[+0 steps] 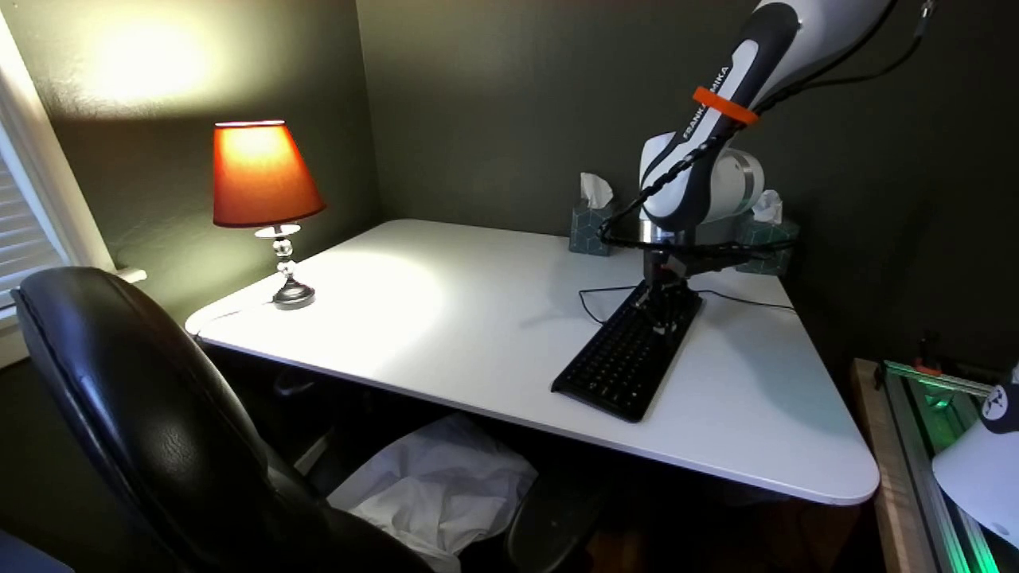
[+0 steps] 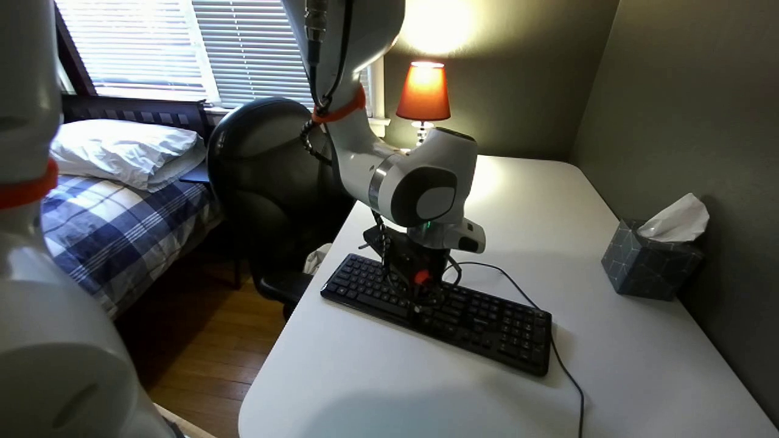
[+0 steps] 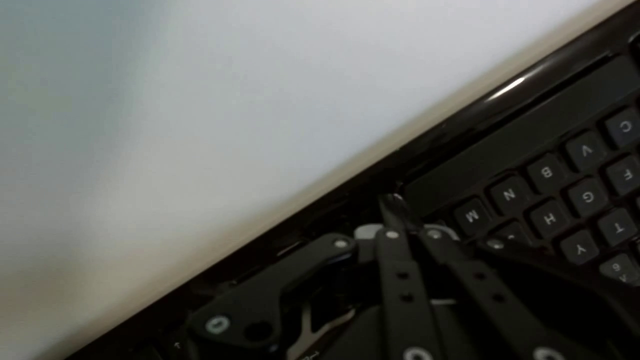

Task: Press a button on the keyboard

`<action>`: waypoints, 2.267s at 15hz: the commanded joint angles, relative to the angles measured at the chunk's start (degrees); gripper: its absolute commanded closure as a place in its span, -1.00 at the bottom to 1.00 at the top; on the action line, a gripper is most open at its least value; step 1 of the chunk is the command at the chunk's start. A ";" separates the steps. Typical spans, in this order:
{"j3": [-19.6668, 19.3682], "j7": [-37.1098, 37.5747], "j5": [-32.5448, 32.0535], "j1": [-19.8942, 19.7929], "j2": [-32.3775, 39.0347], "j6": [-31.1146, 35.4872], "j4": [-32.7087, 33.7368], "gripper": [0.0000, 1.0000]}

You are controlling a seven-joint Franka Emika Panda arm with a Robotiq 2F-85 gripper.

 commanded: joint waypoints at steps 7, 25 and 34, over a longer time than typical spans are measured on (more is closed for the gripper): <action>-0.62 2.01 -2.13 1.99 -2.38 0.07 -1.51 1.00; -2.45 18.66 -15.80 5.48 -14.59 -3.88 -7.51 -1.00; 0.53 31.16 -23.40 3.99 -23.33 -15.81 -9.27 -1.00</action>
